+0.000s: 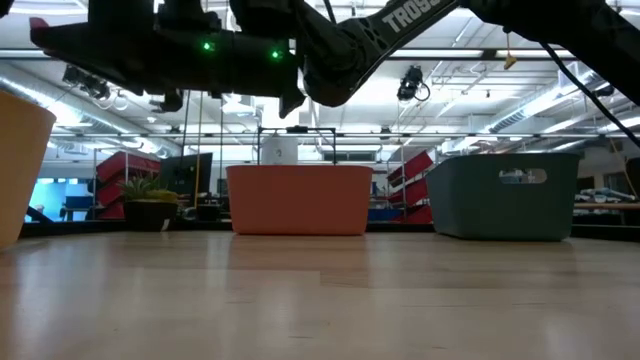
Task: Sort candy
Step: Put the pink candy into the yellow bin
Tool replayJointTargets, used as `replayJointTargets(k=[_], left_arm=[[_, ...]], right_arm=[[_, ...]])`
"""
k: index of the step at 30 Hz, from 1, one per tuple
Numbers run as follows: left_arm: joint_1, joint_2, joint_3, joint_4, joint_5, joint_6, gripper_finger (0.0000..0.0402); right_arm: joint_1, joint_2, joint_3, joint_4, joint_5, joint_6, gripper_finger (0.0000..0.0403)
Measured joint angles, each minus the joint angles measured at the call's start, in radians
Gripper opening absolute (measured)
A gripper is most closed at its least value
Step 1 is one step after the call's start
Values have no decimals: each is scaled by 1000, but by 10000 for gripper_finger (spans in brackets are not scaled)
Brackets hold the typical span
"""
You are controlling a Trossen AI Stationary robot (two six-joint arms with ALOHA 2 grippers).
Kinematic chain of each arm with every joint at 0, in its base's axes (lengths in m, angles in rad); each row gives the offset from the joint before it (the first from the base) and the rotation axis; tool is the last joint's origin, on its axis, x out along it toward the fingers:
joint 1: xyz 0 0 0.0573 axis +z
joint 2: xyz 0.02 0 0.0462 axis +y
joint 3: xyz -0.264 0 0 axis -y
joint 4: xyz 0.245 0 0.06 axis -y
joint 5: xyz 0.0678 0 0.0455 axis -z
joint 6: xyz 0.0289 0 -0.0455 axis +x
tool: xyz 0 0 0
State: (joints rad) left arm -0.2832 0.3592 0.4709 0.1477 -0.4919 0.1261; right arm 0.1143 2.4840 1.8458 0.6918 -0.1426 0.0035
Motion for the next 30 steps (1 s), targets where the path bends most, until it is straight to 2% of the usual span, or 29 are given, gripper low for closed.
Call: replayJointTargets(k=[6, 10, 15, 19, 25, 27, 30], left_arm=[[0, 0, 0, 22, 0, 0, 67], [0, 1, 0, 17, 0, 0, 67], [0, 0, 0, 17, 0, 0, 67], [0, 0, 0, 2, 0, -5, 67], [0, 0, 0, -76, 3, -90, 67], [0, -2, 1, -119, 47, -124, 67], [0, -11, 36, -267, 171, -200, 67]], right_arm=[[17, 0, 0, -13, -2, 2, 28], [19, 0, 0, -17, 38, 35, 28], [18, 0, 0, -42, 63, 164, 28], [13, 0, 0, -58, 49, 236, 28], [16, 1, 0, -106, 32, 231, 28], [20, 2, 0, -138, 31, 197, 28], [29, 2, 0, -159, 29, 160, 28]])
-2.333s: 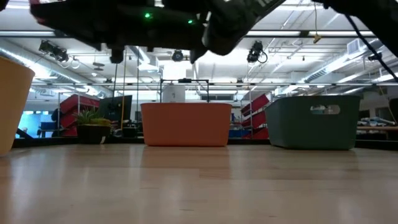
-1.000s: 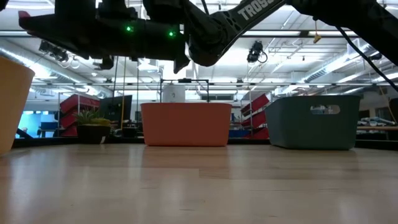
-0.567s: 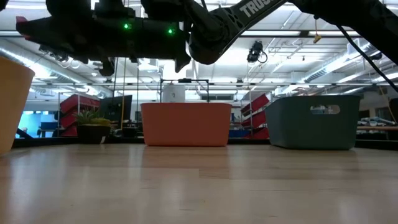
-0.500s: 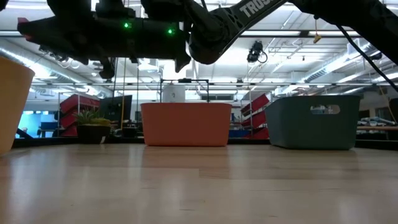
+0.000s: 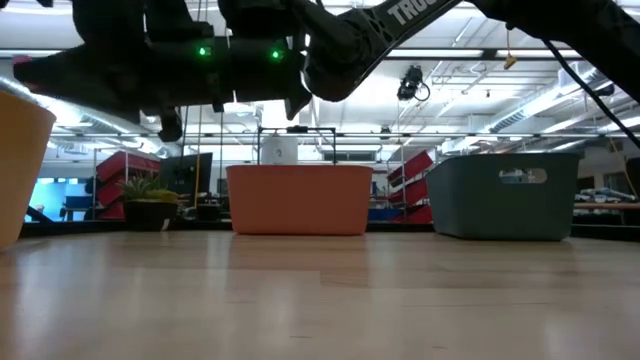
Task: Sort candy
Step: Put the pink candy into the yellow bin
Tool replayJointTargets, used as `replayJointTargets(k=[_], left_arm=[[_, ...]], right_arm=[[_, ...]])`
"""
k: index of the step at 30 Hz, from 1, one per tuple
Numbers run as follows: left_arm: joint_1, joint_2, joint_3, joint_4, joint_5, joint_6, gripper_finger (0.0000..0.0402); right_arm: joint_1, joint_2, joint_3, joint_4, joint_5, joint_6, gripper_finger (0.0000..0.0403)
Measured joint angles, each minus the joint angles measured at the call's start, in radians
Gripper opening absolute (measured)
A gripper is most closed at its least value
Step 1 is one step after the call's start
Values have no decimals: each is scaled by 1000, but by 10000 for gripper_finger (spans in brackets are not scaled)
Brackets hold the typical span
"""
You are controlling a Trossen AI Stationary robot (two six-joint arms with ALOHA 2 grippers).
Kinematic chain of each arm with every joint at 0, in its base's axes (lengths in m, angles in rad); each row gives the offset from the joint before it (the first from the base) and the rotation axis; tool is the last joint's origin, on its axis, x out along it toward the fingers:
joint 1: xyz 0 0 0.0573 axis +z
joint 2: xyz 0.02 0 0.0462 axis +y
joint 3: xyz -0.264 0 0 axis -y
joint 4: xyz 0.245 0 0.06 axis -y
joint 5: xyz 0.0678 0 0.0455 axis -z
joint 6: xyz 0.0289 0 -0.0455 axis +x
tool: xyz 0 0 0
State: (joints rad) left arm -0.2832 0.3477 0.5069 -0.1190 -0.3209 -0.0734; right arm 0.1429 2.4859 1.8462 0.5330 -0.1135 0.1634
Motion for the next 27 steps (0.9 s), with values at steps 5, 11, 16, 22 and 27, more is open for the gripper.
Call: replayJointTargets(k=[5, 11, 16, 22, 27], left_arm=[[0, -4, 97, -317, 125, -229, 67], [0, -2, 106, -511, 178, -430, 67], [0, -1, 107, -501, 196, -441, 67], [0, -2, 107, -499, 200, -432, 67], [0, -2, 107, -473, 200, -419, 67]], right_arm=[[-1, -3, 1, -66, 23, -11, 28], [11, -18, 2, -137, 96, -89, 28], [11, -47, 0, -214, 118, -116, 28], [13, -59, 0, -235, 124, -123, 28], [21, -70, -1, -267, 165, -155, 27]])
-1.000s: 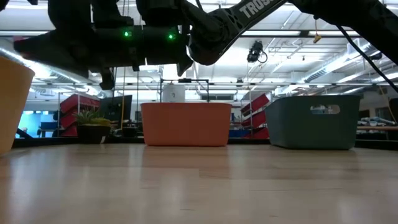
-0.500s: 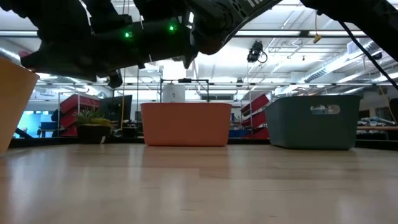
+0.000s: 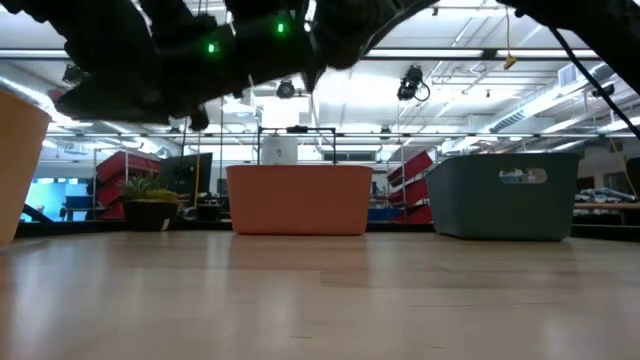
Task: Sort candy
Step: Put the pink candy into the yellow bin
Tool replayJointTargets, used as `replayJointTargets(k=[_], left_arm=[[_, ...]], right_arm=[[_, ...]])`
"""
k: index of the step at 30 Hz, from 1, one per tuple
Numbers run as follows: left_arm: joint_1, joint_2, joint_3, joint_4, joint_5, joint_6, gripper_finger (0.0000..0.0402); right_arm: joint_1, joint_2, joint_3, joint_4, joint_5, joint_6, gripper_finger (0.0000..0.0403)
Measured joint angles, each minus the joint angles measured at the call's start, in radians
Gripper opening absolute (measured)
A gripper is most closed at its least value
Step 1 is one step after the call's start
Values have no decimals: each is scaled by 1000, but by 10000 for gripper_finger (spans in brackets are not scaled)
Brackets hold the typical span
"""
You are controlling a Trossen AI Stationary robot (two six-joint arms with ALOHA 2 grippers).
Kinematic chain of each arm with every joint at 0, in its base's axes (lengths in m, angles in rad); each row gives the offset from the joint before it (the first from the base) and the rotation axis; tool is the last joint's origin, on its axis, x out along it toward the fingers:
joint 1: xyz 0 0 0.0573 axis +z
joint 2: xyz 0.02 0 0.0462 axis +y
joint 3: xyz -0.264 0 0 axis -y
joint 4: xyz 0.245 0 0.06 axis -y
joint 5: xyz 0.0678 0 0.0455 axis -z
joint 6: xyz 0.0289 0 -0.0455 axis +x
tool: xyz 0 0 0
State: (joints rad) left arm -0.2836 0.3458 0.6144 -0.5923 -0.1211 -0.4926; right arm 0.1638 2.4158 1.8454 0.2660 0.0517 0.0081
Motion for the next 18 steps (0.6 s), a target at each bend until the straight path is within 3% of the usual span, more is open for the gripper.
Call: replayJointTargets(k=[5, 10, 14, 18], left_arm=[[0, 0, 0, 49, 0, 17, 67], [0, 1, 0, 33, 0, 12, 67], [0, 15, -1, 40, -10, 11, 67], [0, 55, -16, 63, -12, 23, 67]], right_arm=[[23, -71, 0, -132, 149, -94, 23], [58, -129, 0, -231, 404, -266, 21], [68, -149, 1, -246, 608, -399, 21], [63, -148, 0, -227, 725, -507, 21]])
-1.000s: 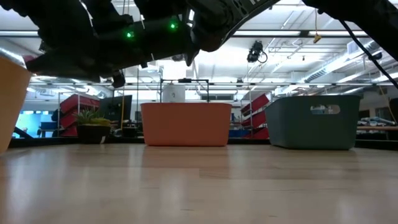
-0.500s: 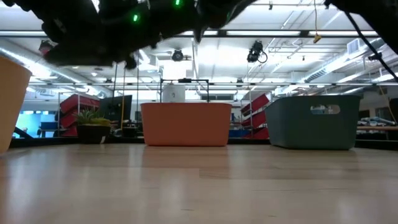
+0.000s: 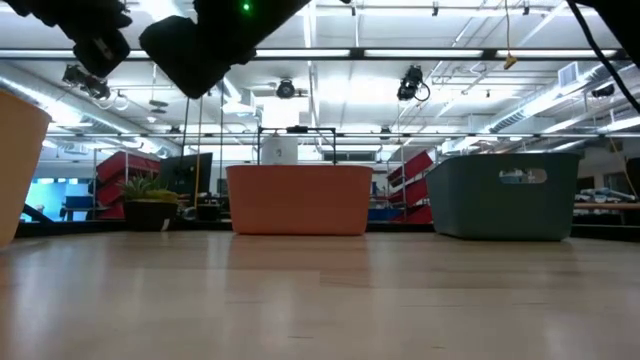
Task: Sort candy
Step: Put the pink candy into the yellow bin
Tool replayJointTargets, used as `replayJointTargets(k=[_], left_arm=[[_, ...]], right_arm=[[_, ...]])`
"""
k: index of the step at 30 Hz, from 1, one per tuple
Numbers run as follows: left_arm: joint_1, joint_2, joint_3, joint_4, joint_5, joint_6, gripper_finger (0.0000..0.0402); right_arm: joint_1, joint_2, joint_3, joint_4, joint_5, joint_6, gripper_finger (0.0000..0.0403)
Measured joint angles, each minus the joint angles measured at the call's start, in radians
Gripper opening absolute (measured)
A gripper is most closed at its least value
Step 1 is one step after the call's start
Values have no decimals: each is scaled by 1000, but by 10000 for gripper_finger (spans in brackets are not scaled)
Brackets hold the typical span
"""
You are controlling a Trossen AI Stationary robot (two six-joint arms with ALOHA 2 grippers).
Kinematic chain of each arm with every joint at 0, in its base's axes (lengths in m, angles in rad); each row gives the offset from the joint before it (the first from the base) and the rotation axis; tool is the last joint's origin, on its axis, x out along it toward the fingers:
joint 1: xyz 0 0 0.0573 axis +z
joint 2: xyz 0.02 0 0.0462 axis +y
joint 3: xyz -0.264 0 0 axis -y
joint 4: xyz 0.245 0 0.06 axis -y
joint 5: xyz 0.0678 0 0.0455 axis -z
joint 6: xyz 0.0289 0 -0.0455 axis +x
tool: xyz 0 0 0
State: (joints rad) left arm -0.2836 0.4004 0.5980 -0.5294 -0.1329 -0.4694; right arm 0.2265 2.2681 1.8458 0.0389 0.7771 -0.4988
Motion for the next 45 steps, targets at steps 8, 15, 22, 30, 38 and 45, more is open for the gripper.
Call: replayJointTargets(k=[8, 15, 22, 30, 38, 45], left_arm=[[0, 86, 0, 83, -6, 62, 84], [0, 116, 0, 124, -42, 185, 142], [-1, 116, 0, 100, -191, 290, 169], [0, 116, 0, 125, -295, 284, 171], [0, 151, 0, 158, -238, 234, 171], [0, 162, 0, 198, -280, 224, 171]], right_arm=[[-13, 0, 0, 109, 79, -172, 20], [-6, 0, 0, 171, 103, -362, 20], [5, 2, 0, 193, 218, -497, 20], [3, 2, 0, 253, 214, -614, 20], [0, 3, 0, 331, 134, -709, 20], [-1, 3, 0, 343, 122, -782, 20]])
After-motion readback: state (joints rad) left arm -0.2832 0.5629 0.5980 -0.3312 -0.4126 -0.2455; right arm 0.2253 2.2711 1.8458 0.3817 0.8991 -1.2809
